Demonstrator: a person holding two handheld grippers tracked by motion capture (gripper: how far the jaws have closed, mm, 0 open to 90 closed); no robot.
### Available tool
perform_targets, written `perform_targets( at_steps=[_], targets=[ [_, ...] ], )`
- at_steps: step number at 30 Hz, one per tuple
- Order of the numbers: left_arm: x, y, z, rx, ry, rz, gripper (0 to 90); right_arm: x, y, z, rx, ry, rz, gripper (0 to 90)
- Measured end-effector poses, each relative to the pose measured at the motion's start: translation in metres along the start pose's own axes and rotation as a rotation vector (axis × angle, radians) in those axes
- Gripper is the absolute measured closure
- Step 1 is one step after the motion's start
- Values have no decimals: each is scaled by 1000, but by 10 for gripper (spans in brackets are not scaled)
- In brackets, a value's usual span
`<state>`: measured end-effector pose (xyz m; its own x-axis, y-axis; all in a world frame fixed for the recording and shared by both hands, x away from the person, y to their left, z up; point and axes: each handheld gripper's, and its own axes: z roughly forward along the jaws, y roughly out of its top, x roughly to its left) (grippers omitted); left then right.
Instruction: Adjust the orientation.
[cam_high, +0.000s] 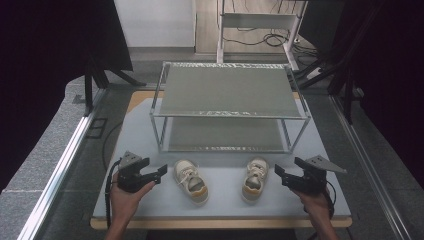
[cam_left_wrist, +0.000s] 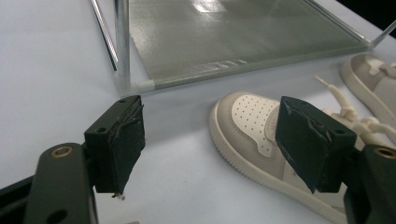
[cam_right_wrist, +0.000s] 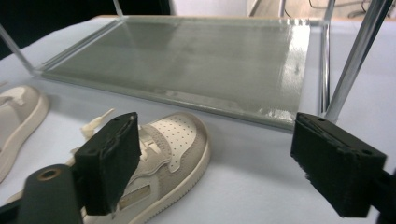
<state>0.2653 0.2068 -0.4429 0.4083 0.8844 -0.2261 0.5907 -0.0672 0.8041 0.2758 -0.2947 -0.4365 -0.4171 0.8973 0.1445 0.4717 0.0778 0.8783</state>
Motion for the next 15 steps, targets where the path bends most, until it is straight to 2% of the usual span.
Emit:
perform_targets(
  at_steps=[3,8,11,14,15],
  targets=[
    [-2,3,3,2,-1,8,240,0,-3,-4,-12,47,-19,201],
    [-5,3,1,4,-17,13,239,6,-5,-2,-3,72,-50,254],
    [-5,2,-5,-4,-23,21,239,18,-3,0,10,105,-79,324],
    [-5,0,-9,-12,-21,20,240,27,0,-1,13,116,-98,339],
    [-4,-1,-11,-15,-21,16,241,36,3,-2,16,137,-101,370]
  ],
)
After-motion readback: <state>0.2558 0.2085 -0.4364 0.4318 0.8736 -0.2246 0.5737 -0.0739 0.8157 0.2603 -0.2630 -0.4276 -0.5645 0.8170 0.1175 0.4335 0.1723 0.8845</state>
